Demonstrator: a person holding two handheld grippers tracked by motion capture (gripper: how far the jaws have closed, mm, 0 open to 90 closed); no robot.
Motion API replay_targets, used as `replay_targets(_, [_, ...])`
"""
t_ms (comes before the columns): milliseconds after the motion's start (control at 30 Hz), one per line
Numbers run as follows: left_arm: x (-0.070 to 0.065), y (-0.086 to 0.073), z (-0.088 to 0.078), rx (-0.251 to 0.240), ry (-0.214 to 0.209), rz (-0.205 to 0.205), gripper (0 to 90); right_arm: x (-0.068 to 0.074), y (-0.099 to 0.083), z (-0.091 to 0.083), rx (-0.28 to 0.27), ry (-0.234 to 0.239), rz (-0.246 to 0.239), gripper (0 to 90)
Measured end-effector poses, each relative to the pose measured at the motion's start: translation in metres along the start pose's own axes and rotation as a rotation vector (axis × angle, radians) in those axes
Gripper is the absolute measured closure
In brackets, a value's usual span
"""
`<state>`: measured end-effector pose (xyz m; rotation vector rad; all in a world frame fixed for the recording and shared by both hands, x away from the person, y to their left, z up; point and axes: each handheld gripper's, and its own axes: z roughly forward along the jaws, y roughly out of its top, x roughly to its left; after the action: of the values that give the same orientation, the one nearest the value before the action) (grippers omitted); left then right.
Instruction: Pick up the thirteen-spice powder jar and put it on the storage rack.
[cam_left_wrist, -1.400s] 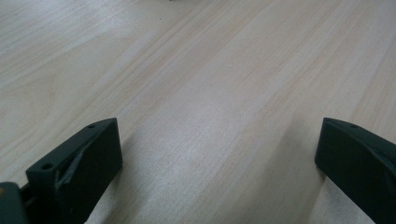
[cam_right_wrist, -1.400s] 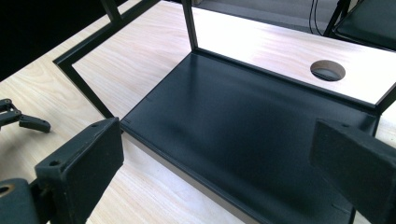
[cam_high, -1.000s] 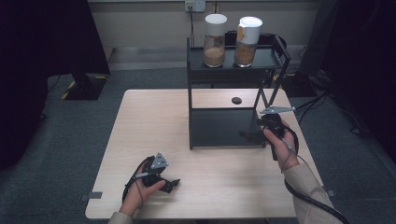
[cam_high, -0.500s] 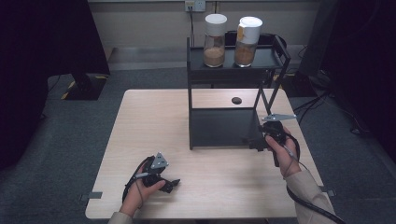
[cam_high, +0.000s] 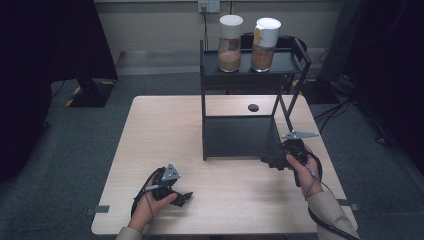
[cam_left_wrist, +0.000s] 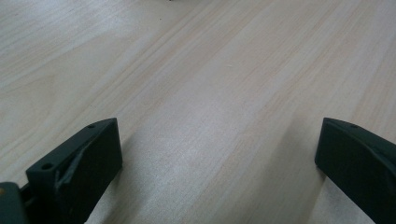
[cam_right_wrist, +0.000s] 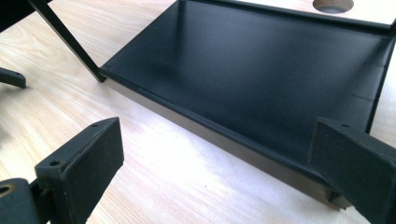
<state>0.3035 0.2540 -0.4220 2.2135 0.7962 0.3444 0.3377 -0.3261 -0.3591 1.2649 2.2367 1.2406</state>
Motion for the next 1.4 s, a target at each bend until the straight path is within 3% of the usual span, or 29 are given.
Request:
replay_targets(500, [0.0,0.0,0.0,0.0,0.0,0.0,0.0,-0.005,-0.024,-0.001,0.017,-0.015,-0.004,2.0])
replay_targets(1400, [0.0,0.0,0.0,-0.001,0.0,-0.001,0.0,-0.017,-0.067,-0.022,0.023,-0.049,0.012,2.0])
